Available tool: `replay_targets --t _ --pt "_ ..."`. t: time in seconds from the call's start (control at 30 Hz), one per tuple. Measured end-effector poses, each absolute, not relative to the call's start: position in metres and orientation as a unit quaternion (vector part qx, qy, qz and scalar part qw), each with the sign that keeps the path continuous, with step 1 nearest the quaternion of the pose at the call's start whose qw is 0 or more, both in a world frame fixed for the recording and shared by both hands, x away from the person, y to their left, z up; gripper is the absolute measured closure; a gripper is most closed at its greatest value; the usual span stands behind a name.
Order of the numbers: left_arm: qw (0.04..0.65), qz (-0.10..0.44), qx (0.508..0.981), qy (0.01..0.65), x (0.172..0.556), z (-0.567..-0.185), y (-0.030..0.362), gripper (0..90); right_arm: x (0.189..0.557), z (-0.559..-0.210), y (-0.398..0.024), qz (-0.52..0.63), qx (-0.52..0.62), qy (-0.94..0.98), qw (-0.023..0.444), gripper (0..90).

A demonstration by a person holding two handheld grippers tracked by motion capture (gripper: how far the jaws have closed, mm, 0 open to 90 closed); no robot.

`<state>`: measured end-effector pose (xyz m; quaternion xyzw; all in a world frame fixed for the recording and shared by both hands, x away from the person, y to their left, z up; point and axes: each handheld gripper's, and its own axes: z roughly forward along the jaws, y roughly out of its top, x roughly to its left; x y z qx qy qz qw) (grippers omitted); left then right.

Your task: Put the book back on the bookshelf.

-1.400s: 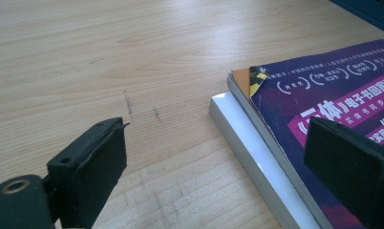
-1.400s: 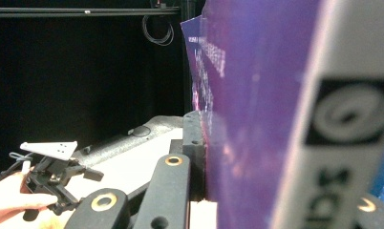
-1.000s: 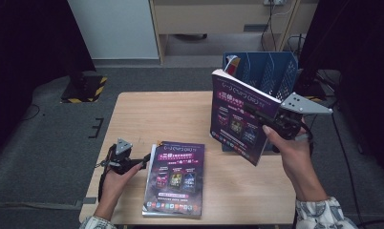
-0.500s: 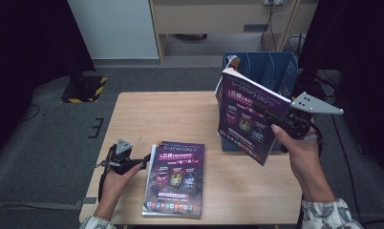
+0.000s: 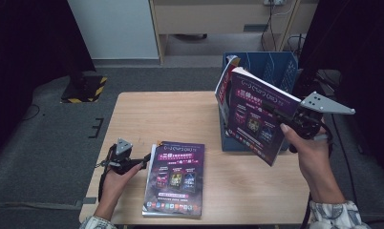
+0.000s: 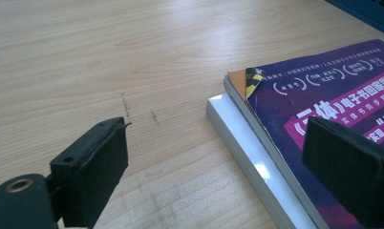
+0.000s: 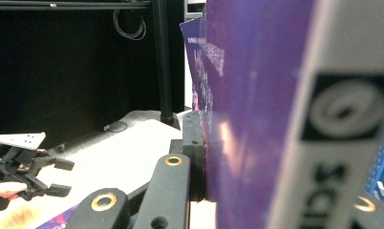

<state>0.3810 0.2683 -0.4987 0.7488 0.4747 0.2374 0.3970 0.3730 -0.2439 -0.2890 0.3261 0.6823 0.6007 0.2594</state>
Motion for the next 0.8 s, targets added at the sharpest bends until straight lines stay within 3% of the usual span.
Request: replay_targets --t 0.8 --pt "0.398 0.237 0.747 0.476 0.381 -0.499 0.268 7.6 0.389 -0.292 -0.263 0.574 0.376 0.659 0.309 82.7"
